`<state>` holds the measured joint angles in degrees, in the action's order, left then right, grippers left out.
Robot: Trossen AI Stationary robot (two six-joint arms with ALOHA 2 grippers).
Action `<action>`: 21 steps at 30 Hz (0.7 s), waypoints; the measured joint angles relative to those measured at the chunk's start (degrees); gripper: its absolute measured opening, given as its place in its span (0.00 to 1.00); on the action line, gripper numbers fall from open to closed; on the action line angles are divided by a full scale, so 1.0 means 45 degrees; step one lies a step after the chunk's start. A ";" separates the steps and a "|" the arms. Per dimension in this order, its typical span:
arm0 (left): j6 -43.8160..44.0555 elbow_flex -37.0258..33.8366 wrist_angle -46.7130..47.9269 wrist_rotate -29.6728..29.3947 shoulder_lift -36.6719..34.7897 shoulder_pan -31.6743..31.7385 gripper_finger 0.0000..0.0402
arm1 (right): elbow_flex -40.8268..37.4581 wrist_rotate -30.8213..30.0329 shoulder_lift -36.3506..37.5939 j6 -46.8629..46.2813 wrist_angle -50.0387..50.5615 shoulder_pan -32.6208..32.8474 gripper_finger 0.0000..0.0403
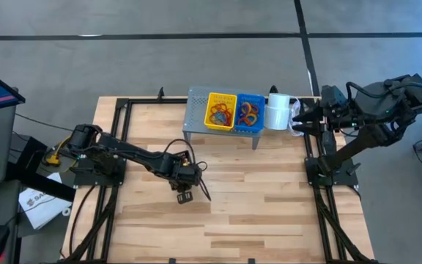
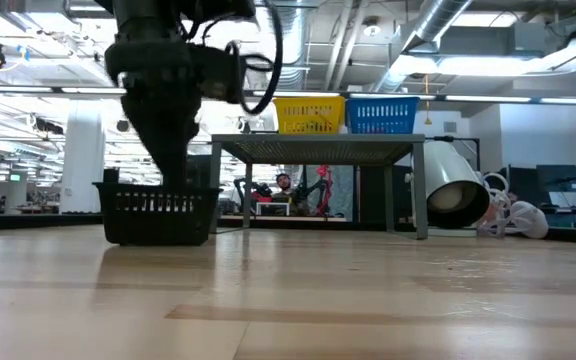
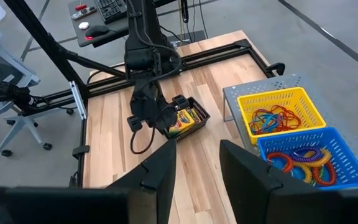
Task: Pick & Place Office Desk Supplies
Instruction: Put the black basket on the shelf
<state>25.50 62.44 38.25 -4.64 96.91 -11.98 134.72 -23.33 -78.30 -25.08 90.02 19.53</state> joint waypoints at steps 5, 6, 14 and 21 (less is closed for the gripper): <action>0.0047 -0.0302 0.0032 0.0095 0.0263 -0.0022 0.26 | -0.0002 0.0218 0.0000 -0.0002 0.0000 0.0005 0.30; 0.0049 -0.0303 -0.0020 0.0095 0.0260 -0.0030 0.27 | -0.0004 0.0222 0.0000 -0.0001 -0.0005 0.0005 0.30; -0.0010 -0.0308 -0.0183 0.0100 0.0538 -0.0042 0.32 | -0.0003 0.0223 0.0000 0.0000 0.0000 0.0005 0.30; -0.0311 -0.0264 -0.0460 0.0361 0.0873 -0.0083 0.31 | 0.0000 0.0223 0.0000 0.0000 0.0000 0.0005 0.30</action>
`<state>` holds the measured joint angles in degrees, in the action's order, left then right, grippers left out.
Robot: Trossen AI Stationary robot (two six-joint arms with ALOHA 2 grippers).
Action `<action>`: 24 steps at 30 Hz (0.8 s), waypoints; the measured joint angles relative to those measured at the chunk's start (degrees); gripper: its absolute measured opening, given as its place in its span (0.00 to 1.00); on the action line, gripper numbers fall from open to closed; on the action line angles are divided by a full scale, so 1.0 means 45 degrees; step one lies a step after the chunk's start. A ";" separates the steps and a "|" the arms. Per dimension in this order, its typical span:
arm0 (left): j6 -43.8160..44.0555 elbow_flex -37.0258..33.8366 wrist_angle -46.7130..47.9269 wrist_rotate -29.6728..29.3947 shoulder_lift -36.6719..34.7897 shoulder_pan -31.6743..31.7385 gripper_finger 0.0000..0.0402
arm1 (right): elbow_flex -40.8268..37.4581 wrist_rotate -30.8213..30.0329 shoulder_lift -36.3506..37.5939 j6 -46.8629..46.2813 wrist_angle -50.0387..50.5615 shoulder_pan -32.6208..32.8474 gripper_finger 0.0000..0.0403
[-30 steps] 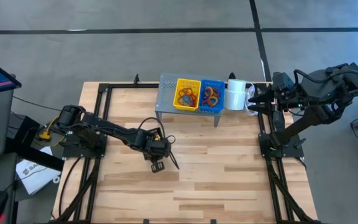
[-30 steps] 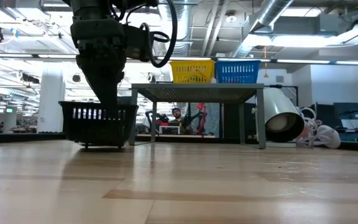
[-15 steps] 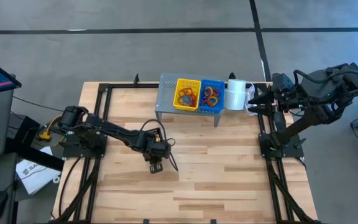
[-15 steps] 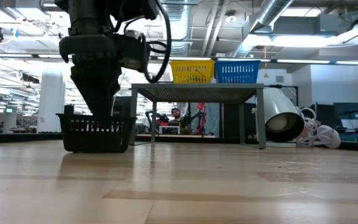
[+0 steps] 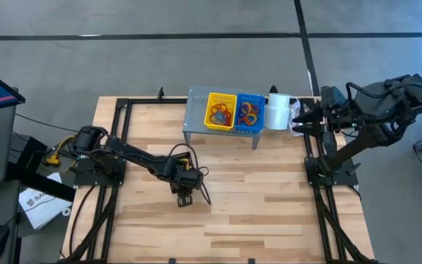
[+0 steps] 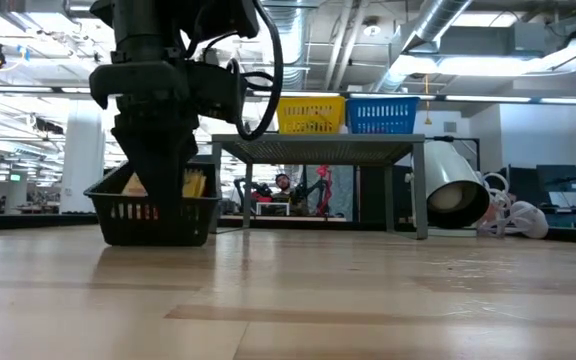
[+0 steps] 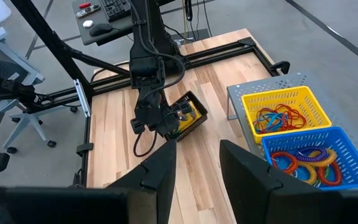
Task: Pick & Place Office Desk Supplies
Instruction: Put the black basket on the shelf
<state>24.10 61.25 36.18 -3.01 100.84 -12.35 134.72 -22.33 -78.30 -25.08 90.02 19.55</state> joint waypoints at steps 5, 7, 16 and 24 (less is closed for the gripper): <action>-0.0073 -0.0024 0.0000 -0.0223 0.0062 -0.0002 0.27 | 0.0000 0.0005 0.0000 0.0000 0.0000 0.0000 0.30; -0.0069 -0.0062 0.0089 -0.0255 0.0104 0.0002 0.25 | -0.0002 0.0003 0.0000 0.0000 0.0000 0.0000 0.30; 0.0097 -0.0061 0.0212 -0.0333 0.0083 0.0007 0.12 | -0.0004 0.0102 0.0000 0.0000 0.0000 0.0000 0.30; 0.0155 -0.0038 0.0271 -0.0400 -0.0249 0.0022 0.02 | 0.0000 0.0335 0.0000 0.0000 0.0000 0.0000 0.30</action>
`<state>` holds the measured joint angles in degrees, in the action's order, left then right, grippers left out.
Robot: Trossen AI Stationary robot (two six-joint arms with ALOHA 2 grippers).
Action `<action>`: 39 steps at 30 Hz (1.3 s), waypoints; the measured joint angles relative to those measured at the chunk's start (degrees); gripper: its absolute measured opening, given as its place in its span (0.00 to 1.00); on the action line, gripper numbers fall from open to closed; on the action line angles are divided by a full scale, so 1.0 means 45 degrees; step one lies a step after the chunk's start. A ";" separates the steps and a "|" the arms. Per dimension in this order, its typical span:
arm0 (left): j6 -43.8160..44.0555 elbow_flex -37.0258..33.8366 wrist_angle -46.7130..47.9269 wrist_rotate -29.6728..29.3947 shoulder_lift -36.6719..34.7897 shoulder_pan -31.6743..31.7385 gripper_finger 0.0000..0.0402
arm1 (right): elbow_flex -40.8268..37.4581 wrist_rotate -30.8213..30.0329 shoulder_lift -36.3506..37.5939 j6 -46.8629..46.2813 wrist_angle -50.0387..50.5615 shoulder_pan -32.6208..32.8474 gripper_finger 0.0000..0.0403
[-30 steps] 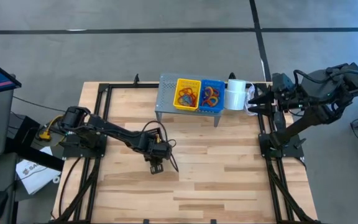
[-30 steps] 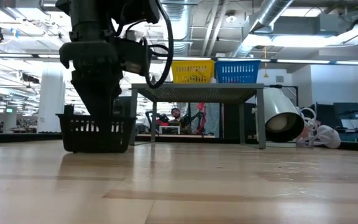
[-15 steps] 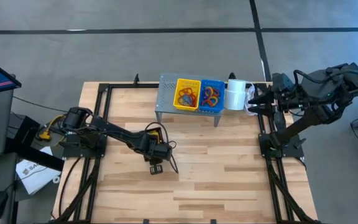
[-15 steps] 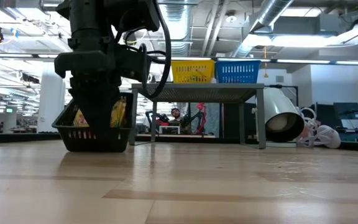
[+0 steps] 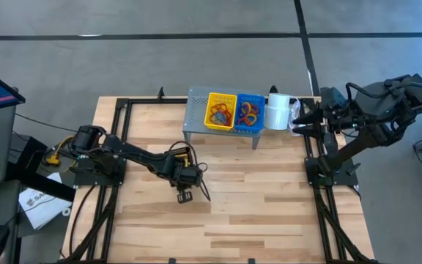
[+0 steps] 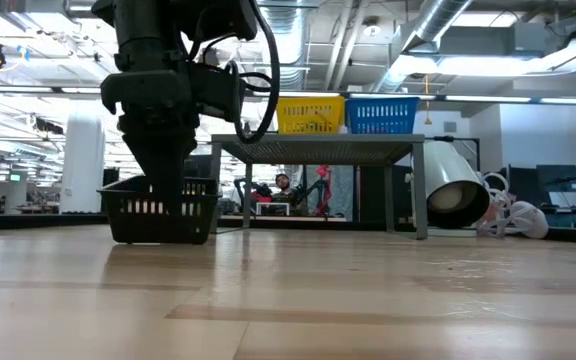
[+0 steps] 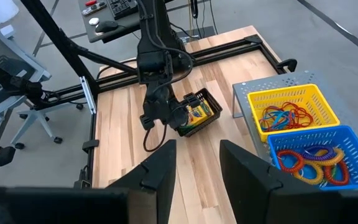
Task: Pick & Place Office Desk Supplies
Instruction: Put the black basket on the shelf
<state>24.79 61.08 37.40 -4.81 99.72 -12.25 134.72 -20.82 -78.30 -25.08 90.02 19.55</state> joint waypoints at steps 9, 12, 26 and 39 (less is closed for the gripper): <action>0.1049 -0.0025 0.0495 0.0231 -0.0447 -0.0068 0.01 | -0.0005 0.0000 0.0000 0.0000 0.0000 -0.0004 0.30; 0.1317 -0.0017 0.0934 0.0304 -0.0661 -0.0181 0.01 | -0.0005 0.0000 0.0016 0.0005 0.0000 0.0000 0.30; 0.2663 0.0106 0.2260 0.0016 -0.2269 -0.0484 0.00 | -0.0005 -0.0005 0.0248 0.0034 0.0000 0.0000 0.30; 0.3432 0.0113 0.3192 -0.0289 -0.2414 -0.0908 0.00 | -0.0005 -0.0005 0.0243 0.0001 0.0000 0.0000 0.30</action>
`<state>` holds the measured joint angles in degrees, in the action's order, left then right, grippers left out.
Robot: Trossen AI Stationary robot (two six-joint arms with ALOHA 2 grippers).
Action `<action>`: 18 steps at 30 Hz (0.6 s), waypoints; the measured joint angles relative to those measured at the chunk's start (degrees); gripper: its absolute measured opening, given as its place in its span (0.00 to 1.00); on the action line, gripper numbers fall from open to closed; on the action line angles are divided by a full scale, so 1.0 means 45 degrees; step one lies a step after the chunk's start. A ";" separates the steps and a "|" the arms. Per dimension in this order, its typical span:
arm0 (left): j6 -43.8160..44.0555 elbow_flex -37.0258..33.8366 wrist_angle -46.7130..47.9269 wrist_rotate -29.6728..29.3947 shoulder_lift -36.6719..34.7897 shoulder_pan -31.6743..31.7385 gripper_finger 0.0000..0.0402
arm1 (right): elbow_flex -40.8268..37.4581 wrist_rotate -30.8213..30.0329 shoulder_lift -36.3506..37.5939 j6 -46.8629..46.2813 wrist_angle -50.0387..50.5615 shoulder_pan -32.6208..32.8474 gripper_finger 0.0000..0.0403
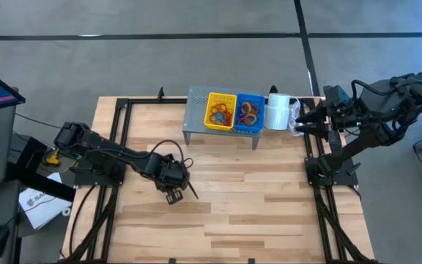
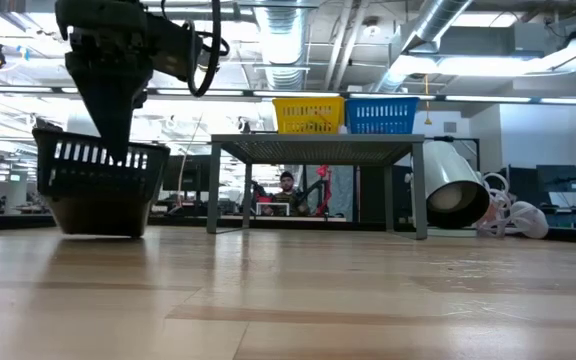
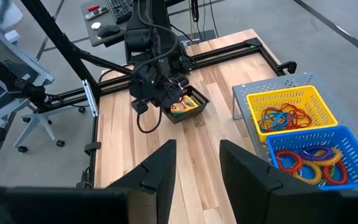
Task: Pick & Place Office Desk Supplies
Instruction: Put the black basket on the shelf
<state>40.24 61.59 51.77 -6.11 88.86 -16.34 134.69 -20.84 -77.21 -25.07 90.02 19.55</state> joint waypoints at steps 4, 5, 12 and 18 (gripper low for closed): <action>0.0420 0.0111 0.0339 -0.0215 0.0000 -0.0128 0.00 | 0.0000 0.0000 0.0000 0.0002 0.0000 -0.0002 0.30; 0.0464 0.0253 0.0681 -0.0367 0.0000 -0.0159 0.00 | 0.0000 0.0000 0.0000 0.0002 0.0000 -0.0002 0.30; 0.0478 0.1072 0.1954 -0.1244 -0.0323 -0.0194 0.00 | 0.0000 0.0000 0.0000 0.0003 -0.0003 -0.0003 0.30; 0.0787 0.1096 0.2128 -0.1679 -0.0914 -0.0190 0.00 | 0.0000 0.0000 0.0000 -0.0001 -0.0002 -0.0002 0.30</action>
<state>43.78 66.52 61.34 -13.67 84.75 -17.19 134.69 -20.84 -77.21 -25.08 90.01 19.54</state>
